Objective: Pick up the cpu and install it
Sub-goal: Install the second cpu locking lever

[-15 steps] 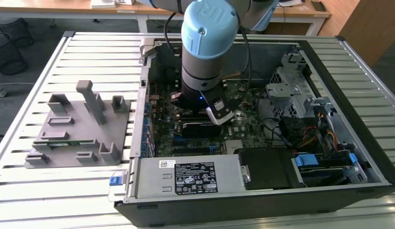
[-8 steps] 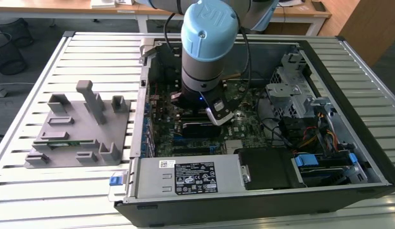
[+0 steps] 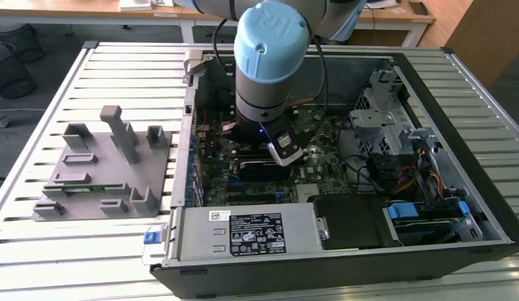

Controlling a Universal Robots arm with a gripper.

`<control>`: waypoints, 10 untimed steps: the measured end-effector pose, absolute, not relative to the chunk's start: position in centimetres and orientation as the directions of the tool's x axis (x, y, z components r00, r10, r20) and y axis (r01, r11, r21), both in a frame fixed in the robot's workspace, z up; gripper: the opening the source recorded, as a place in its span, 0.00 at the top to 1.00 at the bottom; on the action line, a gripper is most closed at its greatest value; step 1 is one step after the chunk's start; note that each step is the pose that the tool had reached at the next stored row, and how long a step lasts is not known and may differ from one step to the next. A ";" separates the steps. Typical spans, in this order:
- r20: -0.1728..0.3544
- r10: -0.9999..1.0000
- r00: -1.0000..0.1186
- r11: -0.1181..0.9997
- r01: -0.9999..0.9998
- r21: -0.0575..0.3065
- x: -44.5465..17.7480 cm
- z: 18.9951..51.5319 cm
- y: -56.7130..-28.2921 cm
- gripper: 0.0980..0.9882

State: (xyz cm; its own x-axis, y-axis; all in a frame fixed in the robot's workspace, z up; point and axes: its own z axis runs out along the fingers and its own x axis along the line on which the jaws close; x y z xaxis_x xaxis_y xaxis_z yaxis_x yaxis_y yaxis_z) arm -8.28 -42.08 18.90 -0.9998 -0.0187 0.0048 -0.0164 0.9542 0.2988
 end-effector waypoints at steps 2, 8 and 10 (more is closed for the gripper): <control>0.005 -0.019 -1.000 0.954 -0.016 0.299 -8.3 18.8 -42.1 0.99; 0.005 -0.019 -1.000 0.952 -0.016 0.304 -8.4 18.8 -42.1 0.99; 0.005 -0.019 -1.000 0.952 -0.016 0.305 -8.4 18.8 -42.1 0.99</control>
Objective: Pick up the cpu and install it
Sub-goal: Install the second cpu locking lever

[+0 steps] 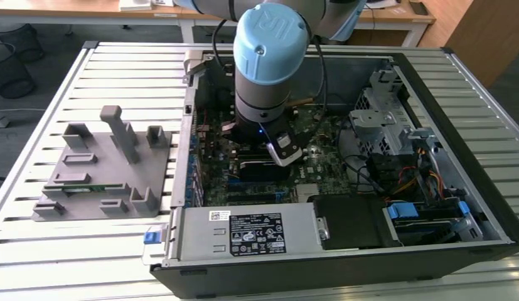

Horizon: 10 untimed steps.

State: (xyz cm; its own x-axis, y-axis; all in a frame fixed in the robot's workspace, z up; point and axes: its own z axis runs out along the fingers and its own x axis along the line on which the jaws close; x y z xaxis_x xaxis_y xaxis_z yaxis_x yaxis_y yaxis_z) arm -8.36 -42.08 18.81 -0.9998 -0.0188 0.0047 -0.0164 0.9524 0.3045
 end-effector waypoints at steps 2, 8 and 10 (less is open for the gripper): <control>0.005 -0.019 -1.000 0.952 -0.016 0.304 -8.4 18.9 -42.1 0.99; 0.005 -0.019 -1.000 0.952 -0.016 0.305 -8.4 19.2 -42.1 0.99; 0.005 -0.019 -1.000 0.952 -0.016 0.304 -8.4 19.5 -42.1 0.99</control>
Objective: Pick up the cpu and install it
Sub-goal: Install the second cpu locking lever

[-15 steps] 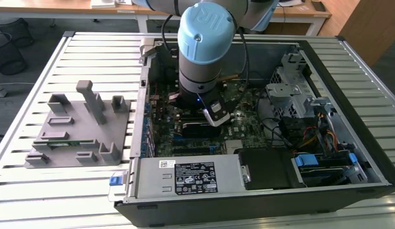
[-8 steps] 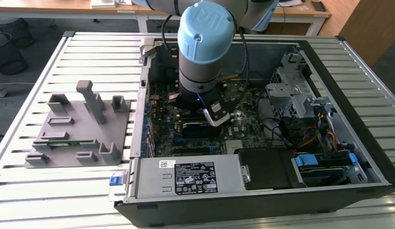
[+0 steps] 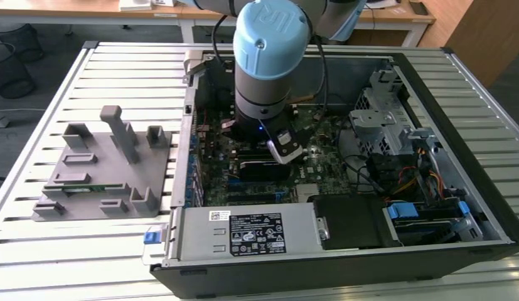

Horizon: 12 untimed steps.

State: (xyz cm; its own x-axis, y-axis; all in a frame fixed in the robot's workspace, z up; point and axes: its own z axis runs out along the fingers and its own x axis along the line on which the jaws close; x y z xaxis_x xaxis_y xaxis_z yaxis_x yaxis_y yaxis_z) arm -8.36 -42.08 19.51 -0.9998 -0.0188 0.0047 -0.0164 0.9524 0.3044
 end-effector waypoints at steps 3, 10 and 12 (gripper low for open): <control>0.005 -0.019 -1.000 0.952 -0.016 0.305 -8.4 20.2 -42.1 0.99; 0.005 -0.019 -1.000 0.952 -0.016 0.305 -8.4 21.6 -42.1 0.99; 0.005 -0.019 -1.000 0.952 -0.016 0.306 -8.4 22.0 -42.1 0.99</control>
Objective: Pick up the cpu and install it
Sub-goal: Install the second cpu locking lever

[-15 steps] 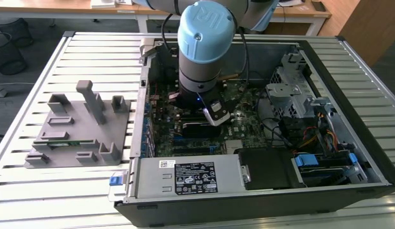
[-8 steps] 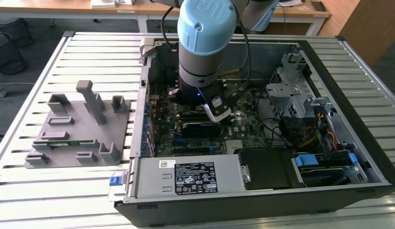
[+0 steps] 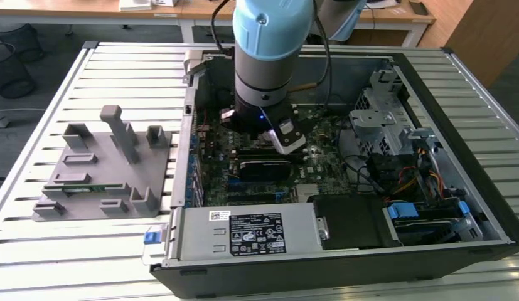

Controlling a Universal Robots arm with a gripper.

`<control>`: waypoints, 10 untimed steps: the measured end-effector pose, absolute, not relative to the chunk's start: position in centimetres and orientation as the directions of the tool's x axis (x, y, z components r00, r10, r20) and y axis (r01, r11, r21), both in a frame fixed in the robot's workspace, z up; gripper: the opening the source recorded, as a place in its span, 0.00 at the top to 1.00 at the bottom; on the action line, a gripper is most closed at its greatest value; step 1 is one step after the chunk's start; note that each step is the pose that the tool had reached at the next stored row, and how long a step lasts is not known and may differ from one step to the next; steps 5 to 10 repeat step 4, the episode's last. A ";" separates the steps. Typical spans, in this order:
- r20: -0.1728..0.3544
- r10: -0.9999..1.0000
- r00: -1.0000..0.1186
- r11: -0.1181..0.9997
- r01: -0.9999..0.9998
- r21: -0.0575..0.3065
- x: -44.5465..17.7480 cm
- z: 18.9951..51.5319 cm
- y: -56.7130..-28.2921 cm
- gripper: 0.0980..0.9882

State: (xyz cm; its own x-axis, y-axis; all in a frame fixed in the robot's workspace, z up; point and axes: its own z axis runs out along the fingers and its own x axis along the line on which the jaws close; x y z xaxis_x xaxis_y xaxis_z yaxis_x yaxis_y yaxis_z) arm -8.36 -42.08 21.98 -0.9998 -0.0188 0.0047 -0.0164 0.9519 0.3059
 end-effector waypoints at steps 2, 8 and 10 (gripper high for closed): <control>0.005 -0.019 -1.000 0.951 -0.016 0.308 -8.4 22.4 -42.1 0.99; 0.005 -0.019 -1.000 0.951 -0.016 0.308 -8.4 22.4 -42.1 0.99; 0.005 -0.019 -1.000 0.951 -0.016 0.308 -8.4 22.4 -42.1 0.99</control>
